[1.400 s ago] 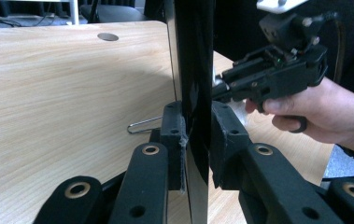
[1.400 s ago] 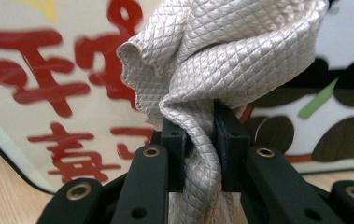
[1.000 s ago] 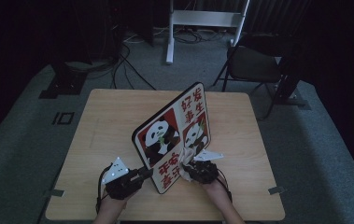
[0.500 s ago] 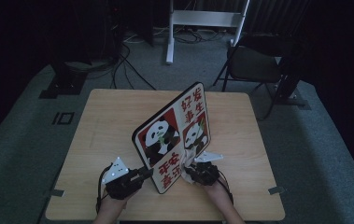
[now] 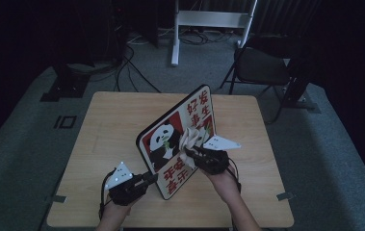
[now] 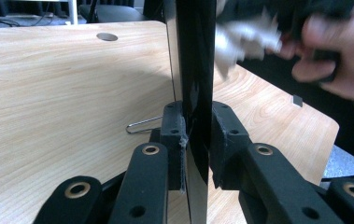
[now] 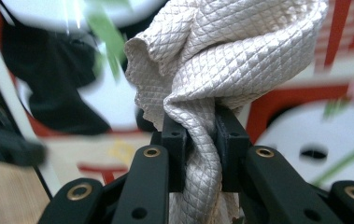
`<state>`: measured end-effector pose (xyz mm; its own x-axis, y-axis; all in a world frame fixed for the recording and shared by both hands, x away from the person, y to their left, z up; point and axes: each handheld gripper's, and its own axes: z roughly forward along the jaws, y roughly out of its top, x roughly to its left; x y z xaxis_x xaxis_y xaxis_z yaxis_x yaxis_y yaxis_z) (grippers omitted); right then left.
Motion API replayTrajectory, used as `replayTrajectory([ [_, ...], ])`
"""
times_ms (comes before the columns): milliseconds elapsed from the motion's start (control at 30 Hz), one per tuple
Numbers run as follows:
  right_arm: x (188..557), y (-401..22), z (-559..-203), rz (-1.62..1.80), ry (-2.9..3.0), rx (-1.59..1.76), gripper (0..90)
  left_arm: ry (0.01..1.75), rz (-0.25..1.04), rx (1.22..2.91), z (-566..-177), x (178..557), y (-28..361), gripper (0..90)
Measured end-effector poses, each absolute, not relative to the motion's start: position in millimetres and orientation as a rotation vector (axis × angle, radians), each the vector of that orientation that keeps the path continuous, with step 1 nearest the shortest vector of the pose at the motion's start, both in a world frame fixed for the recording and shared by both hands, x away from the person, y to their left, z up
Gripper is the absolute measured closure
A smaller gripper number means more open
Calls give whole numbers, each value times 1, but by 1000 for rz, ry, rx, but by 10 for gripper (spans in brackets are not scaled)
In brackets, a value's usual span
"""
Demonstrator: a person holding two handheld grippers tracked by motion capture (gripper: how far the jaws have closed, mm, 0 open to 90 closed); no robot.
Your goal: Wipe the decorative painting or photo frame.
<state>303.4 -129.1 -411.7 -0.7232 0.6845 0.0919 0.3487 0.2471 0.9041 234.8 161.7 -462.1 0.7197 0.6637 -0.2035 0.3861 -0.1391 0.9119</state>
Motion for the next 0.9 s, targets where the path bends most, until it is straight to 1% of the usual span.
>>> replayTrajectory([
  [300,303,-111,-362,1548,2138,828,770,833,295,1759,-462,235,162,780],
  [533,302,-93,-334,1591,2113,745,770,832,294,1762,-462,235,162,781],
  [733,302,-79,-317,1603,2093,696,769,833,292,1760,-462,236,162,781],
  [900,308,-71,-317,1568,2095,694,769,833,295,1763,-461,235,161,781],
])
